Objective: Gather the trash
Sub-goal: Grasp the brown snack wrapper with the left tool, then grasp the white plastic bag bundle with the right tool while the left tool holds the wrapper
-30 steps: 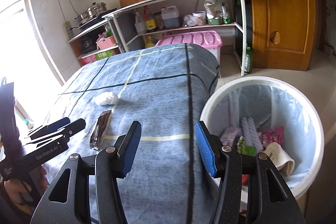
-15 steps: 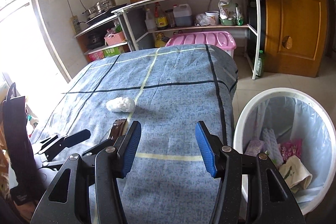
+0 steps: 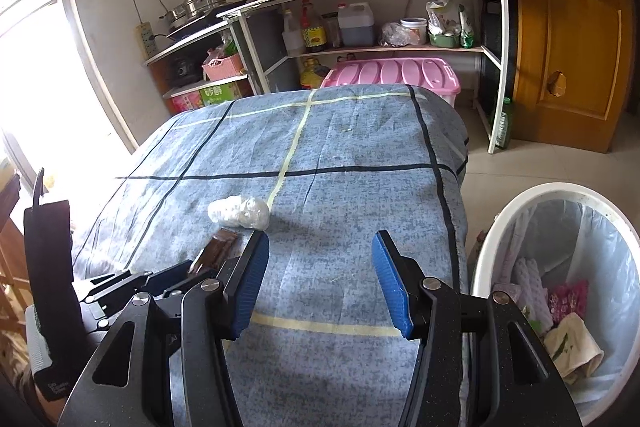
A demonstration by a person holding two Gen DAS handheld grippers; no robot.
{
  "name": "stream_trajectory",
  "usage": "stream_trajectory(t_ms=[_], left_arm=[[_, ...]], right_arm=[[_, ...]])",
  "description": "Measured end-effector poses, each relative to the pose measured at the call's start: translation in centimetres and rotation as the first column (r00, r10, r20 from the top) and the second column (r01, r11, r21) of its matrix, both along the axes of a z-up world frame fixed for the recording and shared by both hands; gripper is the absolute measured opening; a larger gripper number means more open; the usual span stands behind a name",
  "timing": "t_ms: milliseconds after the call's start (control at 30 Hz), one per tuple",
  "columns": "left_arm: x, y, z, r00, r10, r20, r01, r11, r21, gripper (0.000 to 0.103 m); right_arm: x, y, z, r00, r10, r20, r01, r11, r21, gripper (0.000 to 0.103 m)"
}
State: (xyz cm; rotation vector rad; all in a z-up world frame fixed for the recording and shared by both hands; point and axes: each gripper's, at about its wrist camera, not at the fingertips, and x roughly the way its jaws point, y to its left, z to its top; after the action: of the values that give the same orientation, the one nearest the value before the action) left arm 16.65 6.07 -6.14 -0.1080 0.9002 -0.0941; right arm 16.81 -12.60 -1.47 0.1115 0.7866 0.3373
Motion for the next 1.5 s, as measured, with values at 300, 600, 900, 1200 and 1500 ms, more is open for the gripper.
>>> stream_trajectory(t_ms=[300, 600, 900, 1200, 1500], left_arm=[[-0.5, 3.6, 0.6, 0.996, 0.091, 0.016, -0.09, 0.996, -0.004, 0.02], [-0.7, 6.0, 0.7, 0.991, 0.132, 0.02, -0.132, 0.991, -0.017, 0.02], [-0.7, 7.3, 0.4, 0.99, 0.142, 0.009, -0.142, 0.989, -0.036, 0.02], [-0.7, 7.8, 0.3, 0.988, 0.154, 0.008, -0.154, 0.987, -0.045, 0.02], [-0.7, 7.7, 0.3, 0.99, 0.144, 0.006, -0.143, 0.988, -0.054, 0.02]], right_arm=[[1.8, 3.3, -1.5, 0.995, 0.094, -0.031, -0.096, 0.993, -0.069, 0.054], [4.2, 6.6, -1.8, 0.979, 0.203, 0.007, -0.202, 0.978, -0.061, 0.054], [6.7, 10.1, -3.6, 0.945, 0.327, -0.027, -0.328, 0.937, -0.124, 0.054], [5.2, 10.8, -4.6, 0.908, 0.413, -0.068, -0.419, 0.899, -0.131, 0.054], [5.4, 11.3, -4.5, 0.922, 0.382, -0.066, -0.387, 0.907, -0.165, 0.043]])
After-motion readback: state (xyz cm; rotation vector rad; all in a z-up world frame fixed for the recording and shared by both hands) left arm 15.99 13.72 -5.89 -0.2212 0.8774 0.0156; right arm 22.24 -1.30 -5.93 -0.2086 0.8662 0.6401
